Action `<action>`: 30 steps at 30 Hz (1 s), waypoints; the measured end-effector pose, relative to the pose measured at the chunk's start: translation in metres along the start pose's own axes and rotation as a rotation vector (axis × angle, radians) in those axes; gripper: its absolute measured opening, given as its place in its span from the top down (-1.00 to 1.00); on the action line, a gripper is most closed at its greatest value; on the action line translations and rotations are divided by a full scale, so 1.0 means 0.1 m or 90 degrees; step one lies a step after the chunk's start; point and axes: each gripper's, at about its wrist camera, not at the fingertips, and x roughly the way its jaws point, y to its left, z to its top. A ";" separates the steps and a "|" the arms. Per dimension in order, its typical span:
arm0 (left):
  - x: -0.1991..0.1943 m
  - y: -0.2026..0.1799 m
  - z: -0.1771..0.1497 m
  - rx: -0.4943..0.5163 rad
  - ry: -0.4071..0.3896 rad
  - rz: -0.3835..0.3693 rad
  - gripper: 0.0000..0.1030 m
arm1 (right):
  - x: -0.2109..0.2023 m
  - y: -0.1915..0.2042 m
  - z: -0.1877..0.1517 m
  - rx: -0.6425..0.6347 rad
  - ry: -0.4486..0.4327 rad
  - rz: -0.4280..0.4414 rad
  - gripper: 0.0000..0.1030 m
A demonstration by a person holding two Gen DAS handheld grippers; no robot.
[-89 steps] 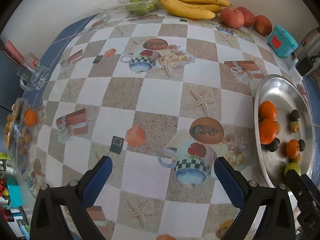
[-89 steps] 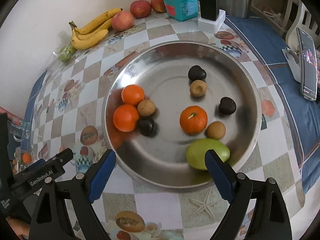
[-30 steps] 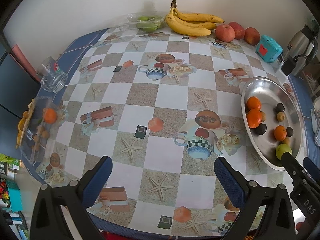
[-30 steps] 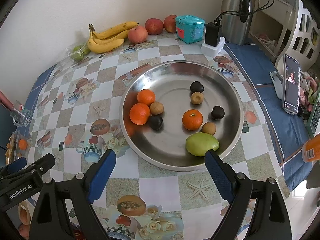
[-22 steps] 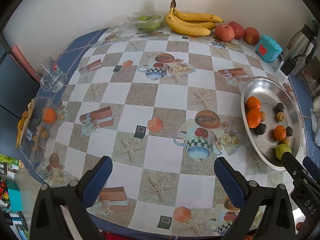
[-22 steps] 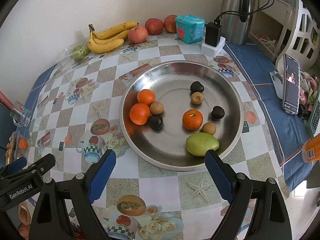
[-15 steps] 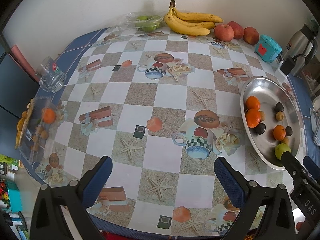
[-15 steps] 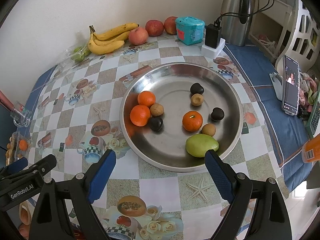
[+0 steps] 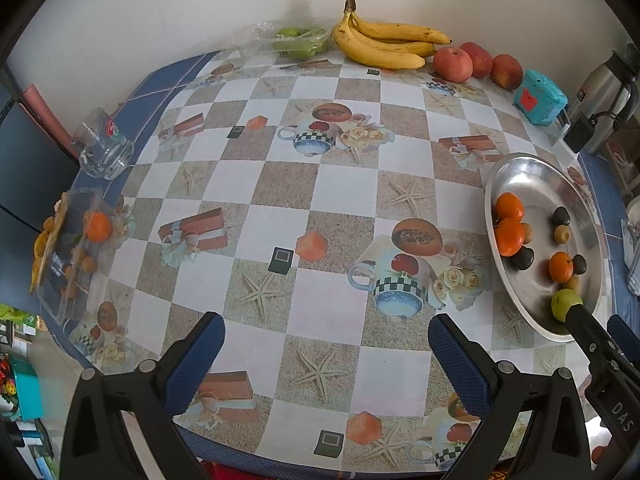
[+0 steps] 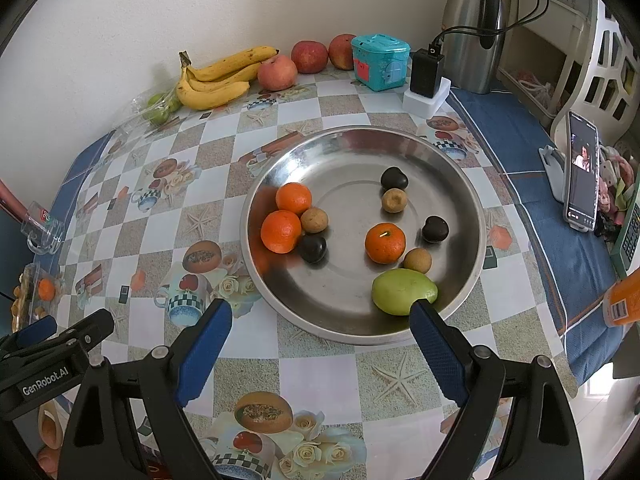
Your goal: Organize fruits
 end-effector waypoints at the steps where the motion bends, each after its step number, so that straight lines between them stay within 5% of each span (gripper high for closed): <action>1: 0.00 0.00 0.00 0.000 0.000 -0.001 -1.00 | 0.00 0.00 0.00 0.000 0.000 0.000 -0.76; 30: 0.03 0.01 0.00 0.002 0.009 0.005 -1.00 | 0.01 0.01 0.00 0.002 0.003 0.000 -0.76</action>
